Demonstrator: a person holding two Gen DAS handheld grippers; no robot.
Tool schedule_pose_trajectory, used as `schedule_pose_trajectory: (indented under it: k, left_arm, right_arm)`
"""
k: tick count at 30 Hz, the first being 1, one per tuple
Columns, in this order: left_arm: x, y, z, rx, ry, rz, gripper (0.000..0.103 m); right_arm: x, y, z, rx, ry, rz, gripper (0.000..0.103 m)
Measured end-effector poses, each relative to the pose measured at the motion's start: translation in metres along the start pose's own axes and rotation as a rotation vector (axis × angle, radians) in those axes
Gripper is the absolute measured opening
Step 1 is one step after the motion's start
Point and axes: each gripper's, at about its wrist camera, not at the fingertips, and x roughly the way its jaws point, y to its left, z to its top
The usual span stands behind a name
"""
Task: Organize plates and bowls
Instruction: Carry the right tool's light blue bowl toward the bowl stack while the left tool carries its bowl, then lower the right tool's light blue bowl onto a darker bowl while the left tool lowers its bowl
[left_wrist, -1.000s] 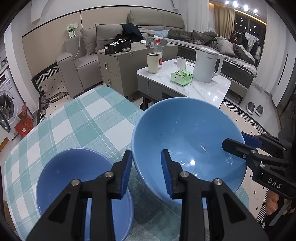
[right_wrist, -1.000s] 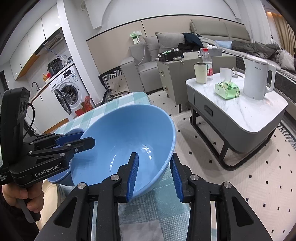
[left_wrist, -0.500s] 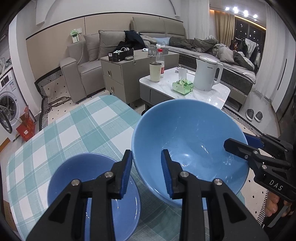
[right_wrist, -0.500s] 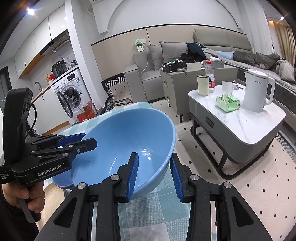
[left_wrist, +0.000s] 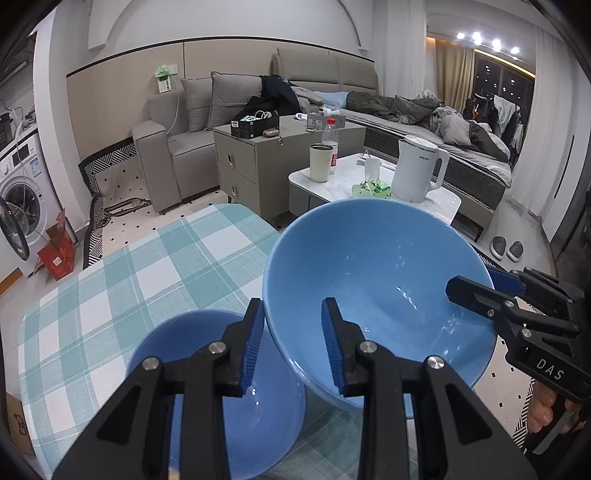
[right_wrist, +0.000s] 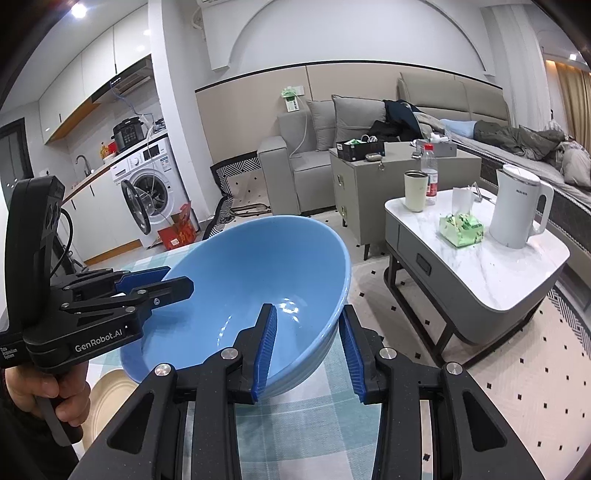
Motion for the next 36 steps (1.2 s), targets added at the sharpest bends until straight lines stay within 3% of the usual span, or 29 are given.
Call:
schedule_pose_trajectory:
  k: [20,36]
  left_arm:
    - [-0.038,0.059,-0.012,-0.085,-0.043,0.067,0.031]
    - [-0.048,0.097,-0.035,-0.141,-0.035,0.133,0.031]
  right_arm:
    - [0.009,0.071,0.020,-0.097,0.009,0.067,0.036]
    - [0.038,0.111,0.015,-0.141,0.047,0.137,0.036]
